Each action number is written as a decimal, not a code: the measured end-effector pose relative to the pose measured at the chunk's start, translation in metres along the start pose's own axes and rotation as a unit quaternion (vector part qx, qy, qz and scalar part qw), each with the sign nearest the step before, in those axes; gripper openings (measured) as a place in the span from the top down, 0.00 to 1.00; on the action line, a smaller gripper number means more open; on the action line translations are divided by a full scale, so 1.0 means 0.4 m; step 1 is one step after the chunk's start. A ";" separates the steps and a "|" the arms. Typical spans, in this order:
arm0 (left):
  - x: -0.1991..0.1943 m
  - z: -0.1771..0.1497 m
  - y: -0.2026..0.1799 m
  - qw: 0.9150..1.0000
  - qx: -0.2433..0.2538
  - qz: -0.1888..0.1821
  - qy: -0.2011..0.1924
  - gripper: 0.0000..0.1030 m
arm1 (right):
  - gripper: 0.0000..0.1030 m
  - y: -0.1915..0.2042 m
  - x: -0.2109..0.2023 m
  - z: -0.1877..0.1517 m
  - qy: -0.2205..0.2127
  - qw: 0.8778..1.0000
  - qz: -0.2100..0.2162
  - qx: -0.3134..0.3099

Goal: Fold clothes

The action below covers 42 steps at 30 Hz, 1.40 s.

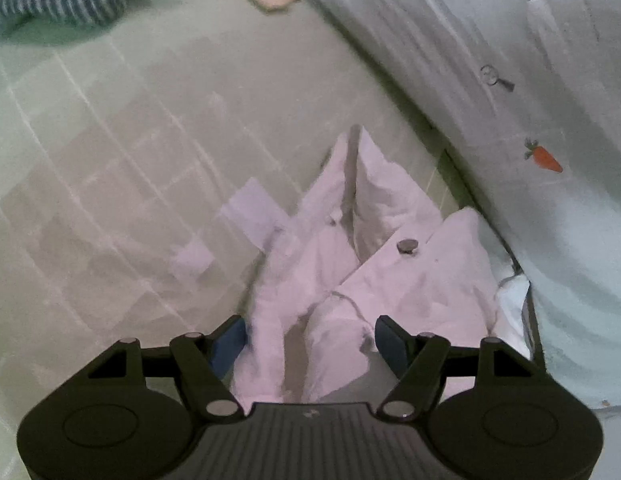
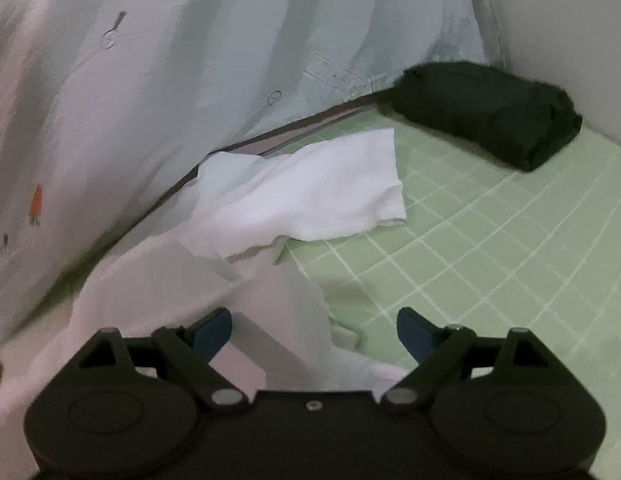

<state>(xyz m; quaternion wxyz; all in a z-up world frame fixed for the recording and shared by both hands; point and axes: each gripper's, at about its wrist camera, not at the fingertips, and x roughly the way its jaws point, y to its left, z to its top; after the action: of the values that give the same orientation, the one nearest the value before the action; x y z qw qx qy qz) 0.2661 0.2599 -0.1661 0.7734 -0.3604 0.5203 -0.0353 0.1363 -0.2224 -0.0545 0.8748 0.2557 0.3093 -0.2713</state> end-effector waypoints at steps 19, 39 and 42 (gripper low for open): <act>-0.059 0.137 0.069 0.993 0.018 0.040 -0.108 0.84 | 0.12 0.052 -0.087 -0.086 -0.007 0.998 -0.045 0.031; -0.125 0.195 0.177 0.991 0.035 0.058 -0.115 0.74 | 0.22 0.124 0.111 -0.092 0.118 0.985 0.043 0.122; -0.143 0.182 0.165 0.989 0.040 0.069 -0.122 0.72 | 0.68 0.119 0.125 -0.099 0.134 0.977 0.066 0.153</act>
<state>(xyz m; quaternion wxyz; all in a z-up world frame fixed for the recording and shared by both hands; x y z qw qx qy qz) 0.2794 0.3711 -0.1465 0.8452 -0.2945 0.4440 0.0413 0.1836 -0.1794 -0.1022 0.7917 0.4407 0.3611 -0.2204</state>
